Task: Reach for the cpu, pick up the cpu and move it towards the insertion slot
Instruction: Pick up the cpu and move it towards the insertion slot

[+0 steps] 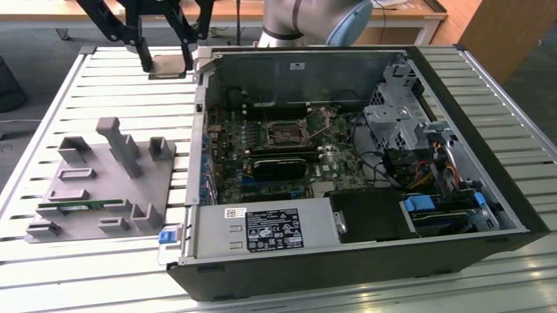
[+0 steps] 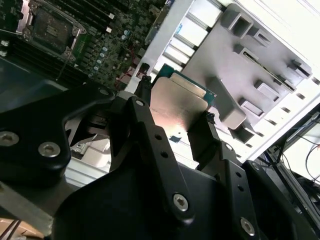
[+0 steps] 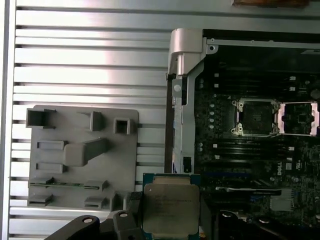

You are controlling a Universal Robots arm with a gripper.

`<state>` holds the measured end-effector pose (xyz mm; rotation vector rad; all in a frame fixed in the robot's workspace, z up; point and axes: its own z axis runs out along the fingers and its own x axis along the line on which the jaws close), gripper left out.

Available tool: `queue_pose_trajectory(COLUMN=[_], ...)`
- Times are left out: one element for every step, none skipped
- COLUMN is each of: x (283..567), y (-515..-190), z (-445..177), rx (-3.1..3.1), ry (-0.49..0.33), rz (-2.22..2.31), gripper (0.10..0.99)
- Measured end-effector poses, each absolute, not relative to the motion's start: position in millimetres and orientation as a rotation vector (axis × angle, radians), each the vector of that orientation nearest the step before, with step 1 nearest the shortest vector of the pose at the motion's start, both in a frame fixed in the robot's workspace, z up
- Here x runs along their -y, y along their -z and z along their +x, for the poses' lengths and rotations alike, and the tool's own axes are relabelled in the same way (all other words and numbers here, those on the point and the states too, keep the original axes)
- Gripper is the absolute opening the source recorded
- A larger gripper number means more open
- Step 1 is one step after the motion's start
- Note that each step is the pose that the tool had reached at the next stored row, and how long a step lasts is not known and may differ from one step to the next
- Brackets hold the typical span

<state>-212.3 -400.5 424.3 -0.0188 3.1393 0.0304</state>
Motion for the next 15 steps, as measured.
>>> queue_pose_trajectory(x=[400.5,400.5,400.5,400.4,400.4,400.4,400.4,400.4,400.4,400.4,400.3,400.3,400.2,400.2,400.1], y=[-424.3,-424.3,-424.3,-424.3,-424.3,-424.3,-424.3,-424.3,-424.3,-424.3,-424.2,-424.2,-424.2,-424.2,-424.2], z=[-209.9,-207.6,-205.0,-202.7,-200.5,-198.3,-196.1,-193.7,-191.3,-188.7,-186.3,-183.7,-181.0,-178.4,-175.7], rx=[-3.139,-3.139,-3.139,-3.139,-3.139,-3.139,-3.139,-3.139,-3.139,-3.139,-3.139,-3.139,-3.139,-3.139,-3.139], ry=[-0.030,-0.030,-0.030,-0.030,-0.030,-0.030,-0.030,-0.030,-0.030,-0.030,-0.030,-0.030,-0.030,-0.030,-0.030], rz=[-0.019,-0.019,-0.019,-0.019,-0.019,-0.019,-0.019,-0.019,-0.019,-0.019,-0.019,-0.019,-0.019,-0.019,-0.019], gripper=[0.541,0.541,0.541,0.541,0.541,0.541,0.541,0.541,0.541,0.541,0.541,0.541,0.541,0.541,0.541])
